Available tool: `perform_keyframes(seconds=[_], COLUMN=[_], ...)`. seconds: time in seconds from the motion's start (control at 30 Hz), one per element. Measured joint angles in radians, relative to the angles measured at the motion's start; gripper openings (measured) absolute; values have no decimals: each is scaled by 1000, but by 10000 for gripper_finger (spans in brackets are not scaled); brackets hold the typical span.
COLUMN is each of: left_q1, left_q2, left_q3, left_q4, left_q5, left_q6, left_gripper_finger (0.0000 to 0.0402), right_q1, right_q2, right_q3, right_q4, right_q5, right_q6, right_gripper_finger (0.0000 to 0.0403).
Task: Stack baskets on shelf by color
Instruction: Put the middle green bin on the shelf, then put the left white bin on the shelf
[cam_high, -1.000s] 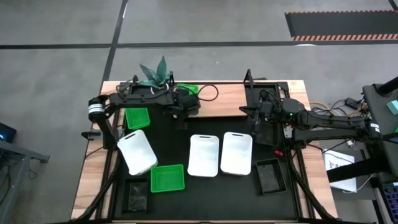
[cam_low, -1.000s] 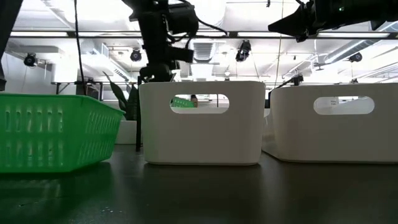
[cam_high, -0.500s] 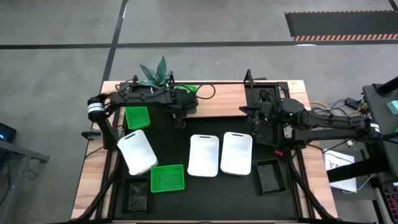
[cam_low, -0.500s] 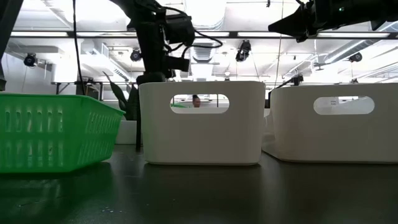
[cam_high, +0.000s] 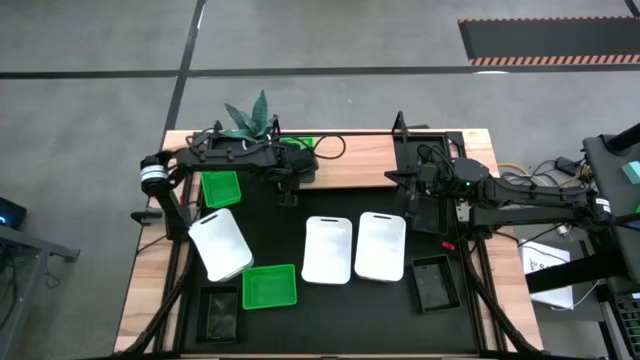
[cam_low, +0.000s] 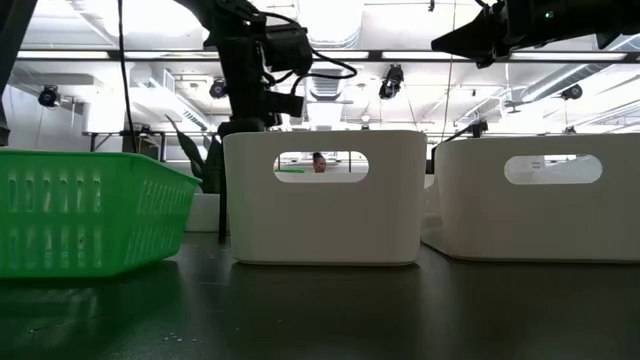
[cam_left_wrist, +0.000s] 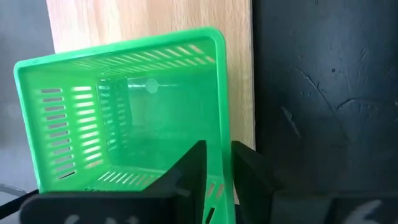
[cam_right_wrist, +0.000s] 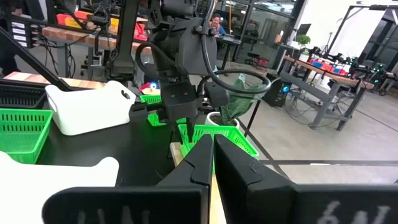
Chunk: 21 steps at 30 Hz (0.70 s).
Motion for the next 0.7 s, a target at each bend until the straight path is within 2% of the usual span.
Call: perform_keyframes(seconds=[0.47,0.7], left_q1=[-3,-21], left_q2=[-16,-67], left_q3=[52,63], left_q4=[-38,-38], left_q5=[-3,-2], left_q6=[-8,-45], left_gripper_finger=[60,60], right_q1=[0,0], right_q2=[0,0], right_q3=[0,0], right_q4=[0,0], right_q5=[0,0], right_q6=[0,0], right_gripper_finger=[9,9])
